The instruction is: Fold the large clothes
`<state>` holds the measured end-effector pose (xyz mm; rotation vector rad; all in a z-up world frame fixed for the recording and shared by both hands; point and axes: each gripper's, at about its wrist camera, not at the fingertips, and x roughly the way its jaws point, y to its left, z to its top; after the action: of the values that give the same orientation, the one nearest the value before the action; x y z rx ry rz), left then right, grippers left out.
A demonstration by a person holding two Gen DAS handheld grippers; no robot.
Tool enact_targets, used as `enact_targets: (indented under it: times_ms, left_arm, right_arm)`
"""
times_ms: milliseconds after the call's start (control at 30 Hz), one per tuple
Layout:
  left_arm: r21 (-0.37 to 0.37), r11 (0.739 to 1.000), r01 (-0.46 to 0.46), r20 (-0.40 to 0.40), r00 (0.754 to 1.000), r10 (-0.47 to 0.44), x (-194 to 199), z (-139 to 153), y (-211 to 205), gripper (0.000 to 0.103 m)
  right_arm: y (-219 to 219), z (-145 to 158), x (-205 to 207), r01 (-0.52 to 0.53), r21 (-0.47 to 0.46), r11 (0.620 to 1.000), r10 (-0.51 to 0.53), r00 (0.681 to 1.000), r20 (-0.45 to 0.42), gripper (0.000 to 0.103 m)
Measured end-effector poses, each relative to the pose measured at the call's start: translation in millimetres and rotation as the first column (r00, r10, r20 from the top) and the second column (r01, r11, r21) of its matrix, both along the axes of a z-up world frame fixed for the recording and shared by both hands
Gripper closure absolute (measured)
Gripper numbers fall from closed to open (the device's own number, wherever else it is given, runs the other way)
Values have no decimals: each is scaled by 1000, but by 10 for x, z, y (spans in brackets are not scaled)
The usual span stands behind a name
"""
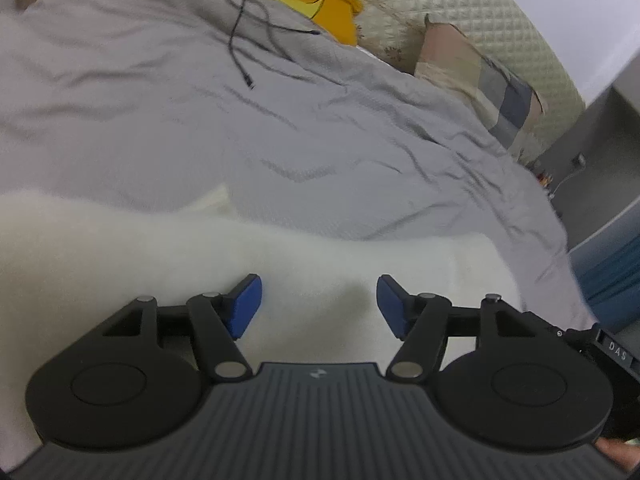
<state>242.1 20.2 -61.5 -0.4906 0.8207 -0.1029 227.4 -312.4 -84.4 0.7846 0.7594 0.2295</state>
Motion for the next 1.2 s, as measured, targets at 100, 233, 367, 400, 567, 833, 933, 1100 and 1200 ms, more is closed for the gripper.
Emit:
enact_targets:
  times_ms: [100,233,367,400,567,833,933,1100,1200]
  left_arm:
    - [65,998,23,37,999,-25,125,-112,-71,27]
    - [162,986,46,64,996,-57,231,-227,-200,22]
    - [181,982,47,89,994,-64,271,-284,-213,20]
    - [186,981,45,96,993,-64,275,-294,-215,20]
    - [169,985,42,114,992,-61,217,-266,-191,20]
    - [53,998,-18,207,978,7,-177,59,168,20]
    - [36,997,-75,254,965,63,-405,218,395,19]
    - [157,958,-240,262,945,194,-596,392,718,16]
    - [215,922,-321,218,937,275,-589,348,897,15]
  right_arm:
    - [18,-156,96,-2,-9,1000,2,1000,2,43]
    - [25,-220,231,-3,-12,1000,2,1000,-25,43]
    - [16,-242,247,-6,-9,1000,5,1000,-14,43]
    - [13,-250,240,-10,-10,1000,10,1000,-10,43]
    - [2,-211,246,-15,10,1000,15,1000,-4,43]
    - [121,123,150,-57,-142,988,73,992,107,40]
    - [104,245,107,-49,-204,978,81,985,151,18]
    - [-30,223,213,-13,-207,978,43,989,145,13]
    - [-61,148,350,-5,-246,969,40,990,136,13]
